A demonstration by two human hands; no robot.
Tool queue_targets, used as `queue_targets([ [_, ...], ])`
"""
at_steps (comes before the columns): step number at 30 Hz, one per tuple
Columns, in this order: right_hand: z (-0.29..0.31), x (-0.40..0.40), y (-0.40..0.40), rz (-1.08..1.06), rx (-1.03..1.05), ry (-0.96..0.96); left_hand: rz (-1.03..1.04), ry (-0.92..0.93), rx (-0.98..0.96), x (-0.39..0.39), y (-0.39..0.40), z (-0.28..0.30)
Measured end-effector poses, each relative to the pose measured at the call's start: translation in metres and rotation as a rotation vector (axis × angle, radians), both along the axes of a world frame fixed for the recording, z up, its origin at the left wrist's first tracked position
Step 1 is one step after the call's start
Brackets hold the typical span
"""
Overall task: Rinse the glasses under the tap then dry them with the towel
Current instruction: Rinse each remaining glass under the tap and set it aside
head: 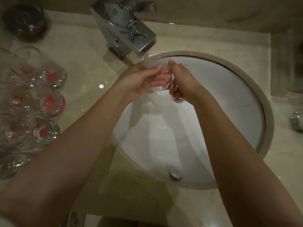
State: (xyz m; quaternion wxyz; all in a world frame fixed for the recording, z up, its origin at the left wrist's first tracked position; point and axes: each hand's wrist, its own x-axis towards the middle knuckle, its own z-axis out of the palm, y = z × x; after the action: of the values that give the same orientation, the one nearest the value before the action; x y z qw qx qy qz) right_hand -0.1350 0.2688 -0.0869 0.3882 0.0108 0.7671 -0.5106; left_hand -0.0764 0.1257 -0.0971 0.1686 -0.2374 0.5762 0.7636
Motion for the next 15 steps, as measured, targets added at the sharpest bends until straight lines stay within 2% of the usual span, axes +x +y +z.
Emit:
queue_targets([
  [2,-0.007,0.002,0.005,0.033,-0.098,0.1,-0.058,-0.034,-0.001,-0.003,-0.003,0.003],
  [5,-0.011,0.005,0.007,0.001,-0.197,0.053,-0.061,-0.01,0.009,-0.004,-0.002,0.005],
  [7,-0.008,0.0,0.006,-0.131,-0.179,-0.159,-0.049,0.099,-0.079,-0.002,0.001,0.0],
  [9,-0.001,-0.008,0.005,-0.276,-0.254,-0.471,-0.131,0.2,-0.204,0.0,0.005,-0.001],
  [11,0.003,-0.013,0.006,-0.285,-0.23,-0.581,-0.167,0.228,-0.235,0.0,0.009,0.004],
  [13,0.003,-0.014,0.004,-0.267,-0.166,-0.495,-0.129,0.227,-0.193,-0.003,0.01,0.007],
  [15,-0.001,-0.011,-0.001,-0.241,-0.19,-0.294,-0.055,0.166,-0.154,-0.004,0.009,0.01],
])
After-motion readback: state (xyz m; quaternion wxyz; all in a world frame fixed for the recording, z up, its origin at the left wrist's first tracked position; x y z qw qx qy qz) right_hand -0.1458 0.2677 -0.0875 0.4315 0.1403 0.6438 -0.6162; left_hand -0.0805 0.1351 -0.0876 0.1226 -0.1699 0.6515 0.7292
